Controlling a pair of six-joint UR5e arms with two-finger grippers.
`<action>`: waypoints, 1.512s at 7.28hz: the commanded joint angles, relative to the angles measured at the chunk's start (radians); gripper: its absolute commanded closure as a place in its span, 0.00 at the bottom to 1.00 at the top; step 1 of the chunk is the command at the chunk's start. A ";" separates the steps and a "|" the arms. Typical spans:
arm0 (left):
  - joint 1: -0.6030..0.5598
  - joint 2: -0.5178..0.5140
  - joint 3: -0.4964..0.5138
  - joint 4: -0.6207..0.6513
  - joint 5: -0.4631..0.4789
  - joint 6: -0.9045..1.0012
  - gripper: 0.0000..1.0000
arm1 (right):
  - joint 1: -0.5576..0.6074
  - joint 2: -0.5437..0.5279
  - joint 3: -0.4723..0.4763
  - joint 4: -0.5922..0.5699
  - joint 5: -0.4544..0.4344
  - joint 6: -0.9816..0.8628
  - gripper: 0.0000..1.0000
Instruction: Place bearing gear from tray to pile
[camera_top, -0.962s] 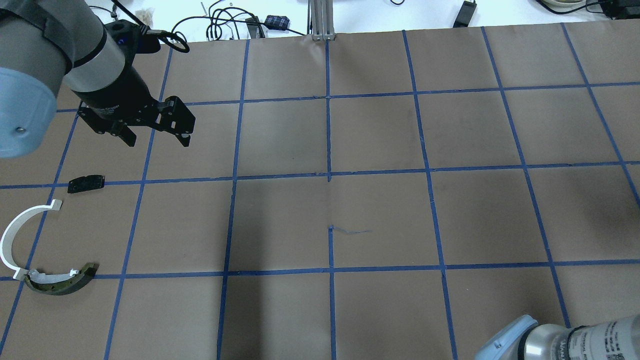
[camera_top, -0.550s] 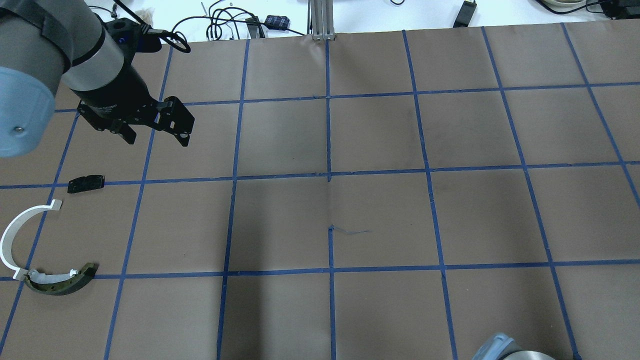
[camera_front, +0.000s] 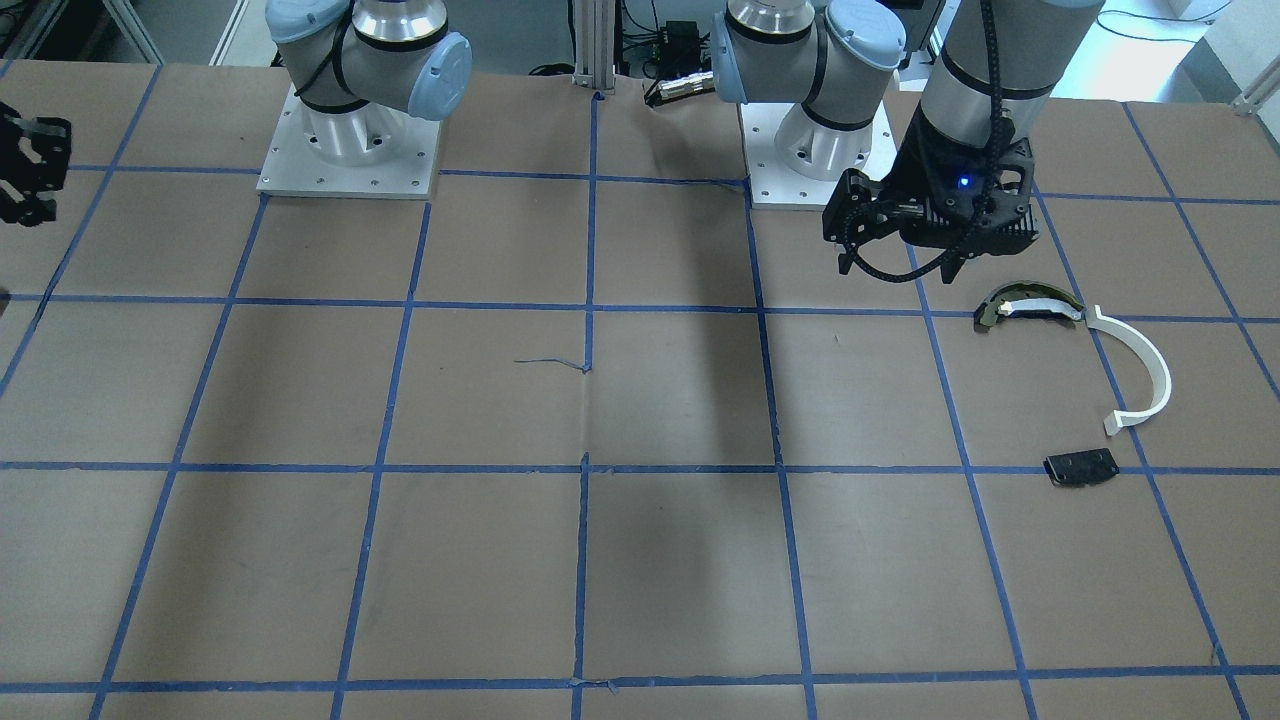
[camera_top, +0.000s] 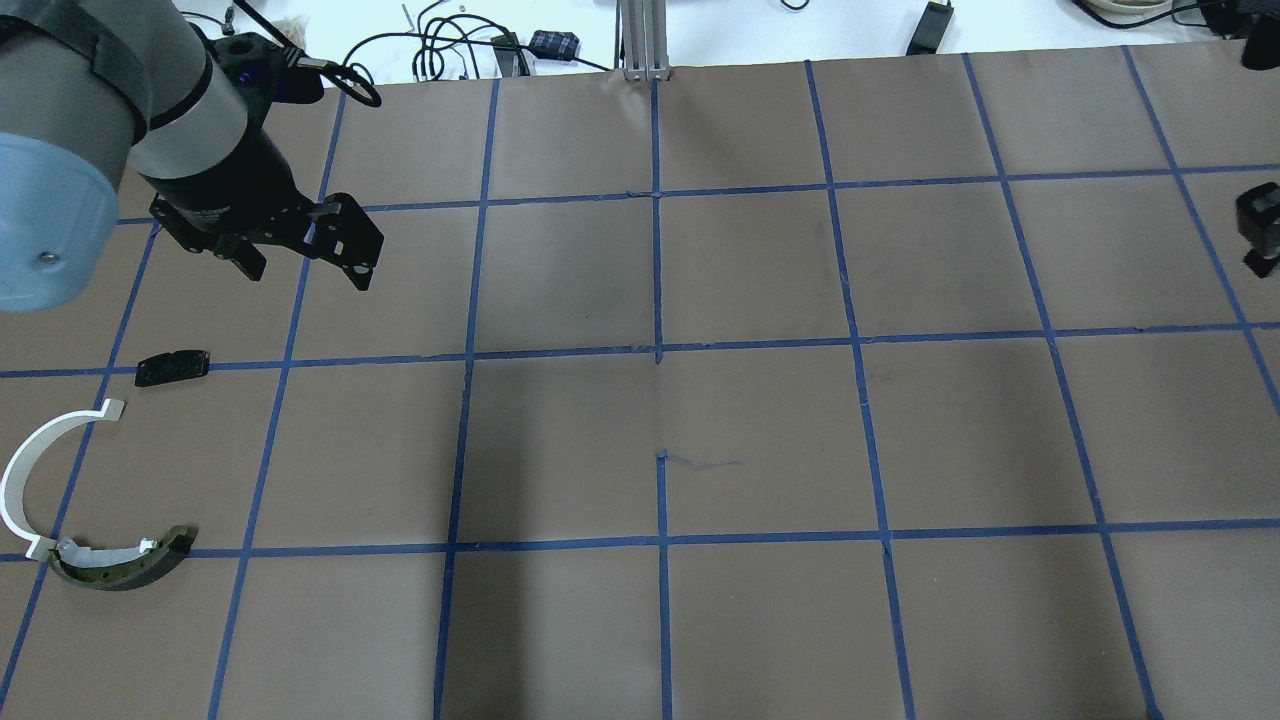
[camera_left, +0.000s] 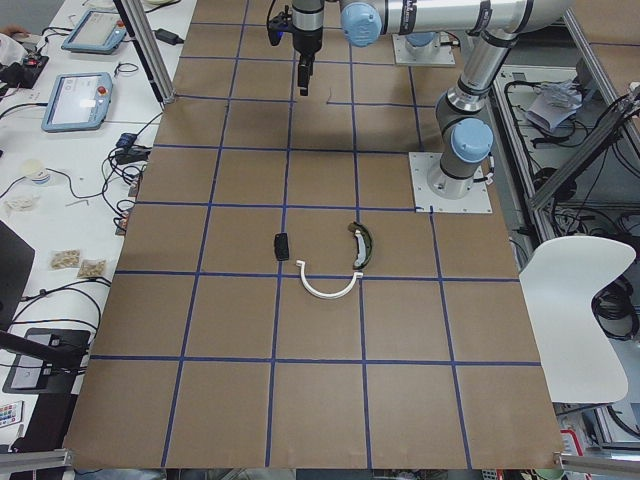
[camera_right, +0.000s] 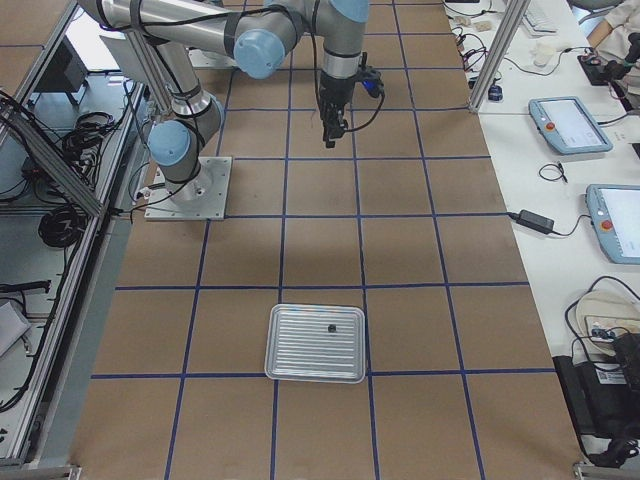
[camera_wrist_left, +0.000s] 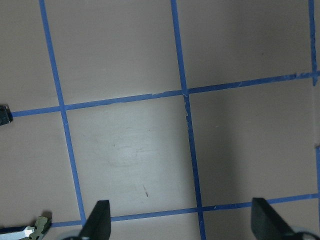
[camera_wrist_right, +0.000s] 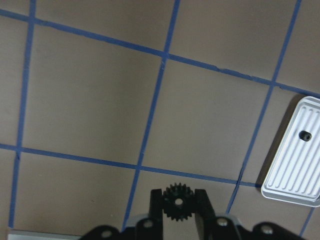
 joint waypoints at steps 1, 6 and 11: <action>0.001 -0.018 -0.003 0.003 -0.003 0.000 0.00 | 0.236 0.067 -0.013 -0.021 0.113 0.358 1.00; -0.001 -0.026 0.006 0.021 -0.021 -0.095 0.00 | 0.659 0.410 -0.001 -0.438 0.200 0.885 0.94; 0.001 -0.046 -0.005 0.020 -0.012 -0.083 0.00 | 0.700 0.517 -0.003 -0.553 0.243 0.846 0.16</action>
